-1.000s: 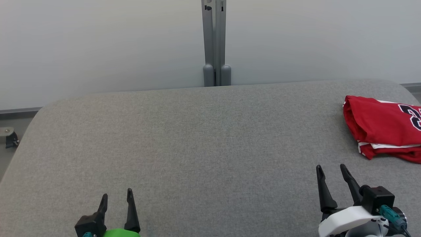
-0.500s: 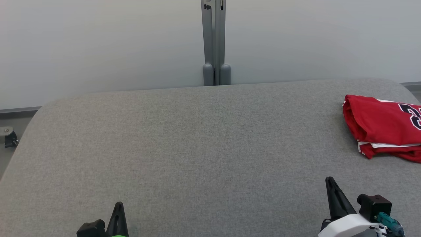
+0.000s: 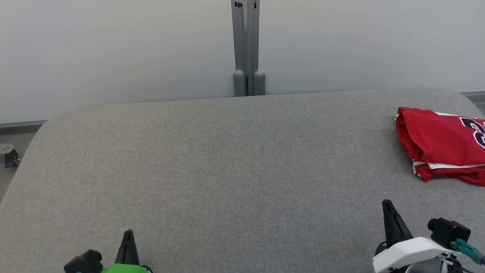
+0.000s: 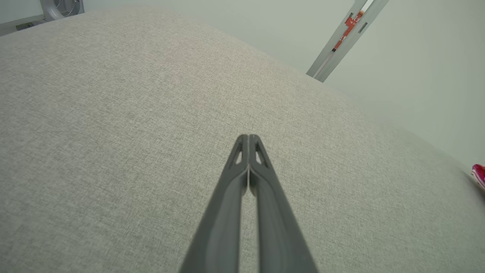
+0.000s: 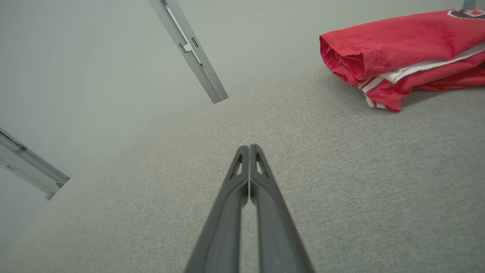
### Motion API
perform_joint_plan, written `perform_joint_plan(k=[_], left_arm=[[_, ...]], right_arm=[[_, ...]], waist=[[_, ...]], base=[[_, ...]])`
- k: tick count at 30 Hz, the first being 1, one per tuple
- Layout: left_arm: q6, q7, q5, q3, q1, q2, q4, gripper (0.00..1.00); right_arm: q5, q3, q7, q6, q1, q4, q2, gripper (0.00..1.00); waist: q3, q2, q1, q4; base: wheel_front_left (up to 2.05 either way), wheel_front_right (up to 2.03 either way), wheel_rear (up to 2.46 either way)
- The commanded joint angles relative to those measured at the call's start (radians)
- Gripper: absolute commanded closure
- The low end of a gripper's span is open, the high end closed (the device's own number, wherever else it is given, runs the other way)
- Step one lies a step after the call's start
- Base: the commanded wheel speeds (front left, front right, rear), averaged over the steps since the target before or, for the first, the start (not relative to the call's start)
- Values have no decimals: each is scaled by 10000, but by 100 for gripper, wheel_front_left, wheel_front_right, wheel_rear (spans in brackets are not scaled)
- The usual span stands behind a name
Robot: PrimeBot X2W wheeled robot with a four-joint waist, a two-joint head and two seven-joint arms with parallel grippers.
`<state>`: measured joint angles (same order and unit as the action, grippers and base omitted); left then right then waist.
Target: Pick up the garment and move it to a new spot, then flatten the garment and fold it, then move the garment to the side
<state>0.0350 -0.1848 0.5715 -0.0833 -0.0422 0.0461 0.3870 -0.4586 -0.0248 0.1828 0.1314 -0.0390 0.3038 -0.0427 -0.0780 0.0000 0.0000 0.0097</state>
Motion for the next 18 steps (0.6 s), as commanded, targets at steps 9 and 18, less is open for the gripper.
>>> perform_joint_plan(k=[9,18], left_arm=[[-275,422,1567,335,519,23,-377,100],[-458,758,2728,549,660,27,-525,100]], right_arm=[[-1740,-151,-422,-3,461,-268,-41,100],[-3025,-249,-757,-4,611,-321,-48,100]], waist=[[71,0,0,-9],[136,0,0,-17]], base=[[0,0,0],[0,0,0]])
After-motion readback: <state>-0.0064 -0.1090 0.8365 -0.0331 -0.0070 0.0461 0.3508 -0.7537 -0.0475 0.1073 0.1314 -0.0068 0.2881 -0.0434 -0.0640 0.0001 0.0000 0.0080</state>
